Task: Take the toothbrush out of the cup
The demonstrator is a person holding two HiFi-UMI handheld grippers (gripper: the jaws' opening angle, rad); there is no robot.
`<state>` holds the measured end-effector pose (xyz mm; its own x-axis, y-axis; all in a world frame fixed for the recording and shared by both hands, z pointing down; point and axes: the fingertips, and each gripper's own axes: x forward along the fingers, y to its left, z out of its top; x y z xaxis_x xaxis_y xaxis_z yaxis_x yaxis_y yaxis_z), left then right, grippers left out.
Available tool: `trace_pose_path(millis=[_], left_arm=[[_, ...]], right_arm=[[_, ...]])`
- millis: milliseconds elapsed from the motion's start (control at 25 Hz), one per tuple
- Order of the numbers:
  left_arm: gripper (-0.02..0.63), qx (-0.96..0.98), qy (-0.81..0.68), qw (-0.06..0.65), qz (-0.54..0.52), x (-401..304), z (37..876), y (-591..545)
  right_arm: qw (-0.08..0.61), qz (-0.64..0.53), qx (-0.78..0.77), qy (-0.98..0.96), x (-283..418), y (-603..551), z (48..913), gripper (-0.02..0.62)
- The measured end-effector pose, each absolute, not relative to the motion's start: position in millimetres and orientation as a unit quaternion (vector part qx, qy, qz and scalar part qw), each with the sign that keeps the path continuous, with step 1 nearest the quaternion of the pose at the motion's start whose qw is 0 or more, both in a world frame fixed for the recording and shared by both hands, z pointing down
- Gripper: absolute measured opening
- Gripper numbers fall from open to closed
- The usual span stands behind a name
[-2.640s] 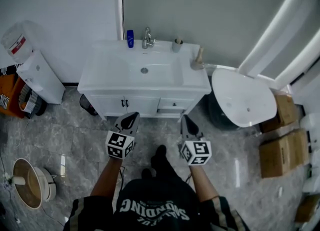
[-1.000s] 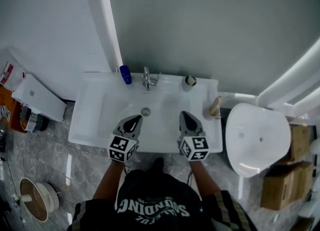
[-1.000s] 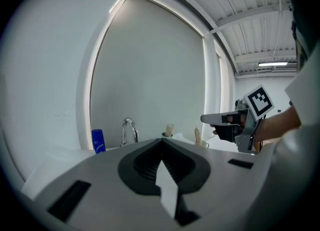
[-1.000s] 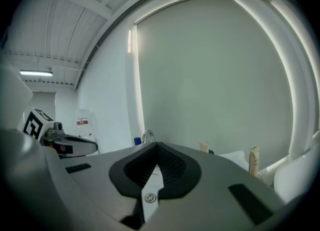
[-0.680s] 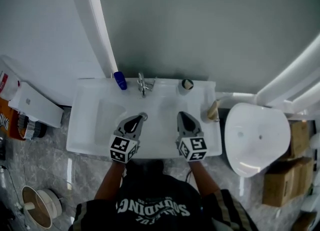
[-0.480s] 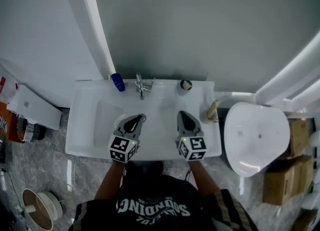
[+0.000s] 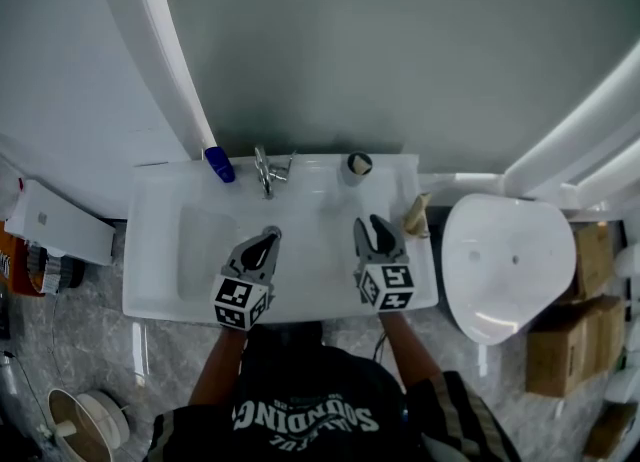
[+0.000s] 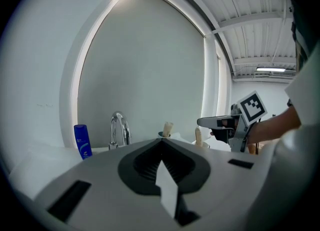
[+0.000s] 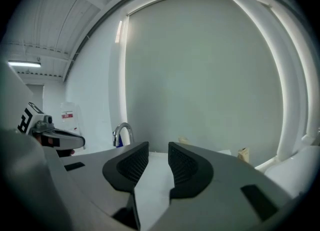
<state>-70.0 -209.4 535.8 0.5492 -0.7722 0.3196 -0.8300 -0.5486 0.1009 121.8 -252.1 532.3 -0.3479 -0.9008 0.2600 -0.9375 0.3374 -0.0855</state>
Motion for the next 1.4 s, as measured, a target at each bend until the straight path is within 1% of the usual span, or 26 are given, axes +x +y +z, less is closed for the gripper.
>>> trace_pose_path(millis=[120,440,760,1160,1240,1320,1400], left_arm=[[-0.002,0.869,-0.463,0.126,0.122,-73.7,540.3,-207.9],[-0.002,0.863,-0.472,0.132,0.125,-80.7,545.4,-214.5],[-0.002,0.860,-0.473,0.140,0.131,-78.7,550.9,-216.4],[-0.002,0.847,-0.495,0.140,0.132,-94.0,550.5,-213.6],[-0.002,0.844,-0.499,0.144,0.131,-98.7,551.6,-212.2],[-0.002,0.844,-0.499,0.144,0.131,-100.0,552.4,-213.0],[-0.002,0.846,-0.497,0.143,0.132,-97.9,552.6,-213.5]], right_arm=[[0.095,0.112,0.590,-0.794,148.1,-260.5,544.9,0.114],[0.137,0.132,0.663,-0.724,251.7,-277.9,589.5,0.118],[0.187,0.154,0.696,-0.676,316.1,-306.0,631.2,0.118],[0.229,0.241,0.677,-0.657,342.2,-314.9,687.1,0.113],[0.231,0.241,0.674,-0.659,340.2,-312.1,688.9,0.075],[0.231,0.234,0.676,-0.660,338.9,-311.6,688.1,0.052],[0.229,0.229,0.676,-0.662,338.9,-311.2,684.2,0.043]])
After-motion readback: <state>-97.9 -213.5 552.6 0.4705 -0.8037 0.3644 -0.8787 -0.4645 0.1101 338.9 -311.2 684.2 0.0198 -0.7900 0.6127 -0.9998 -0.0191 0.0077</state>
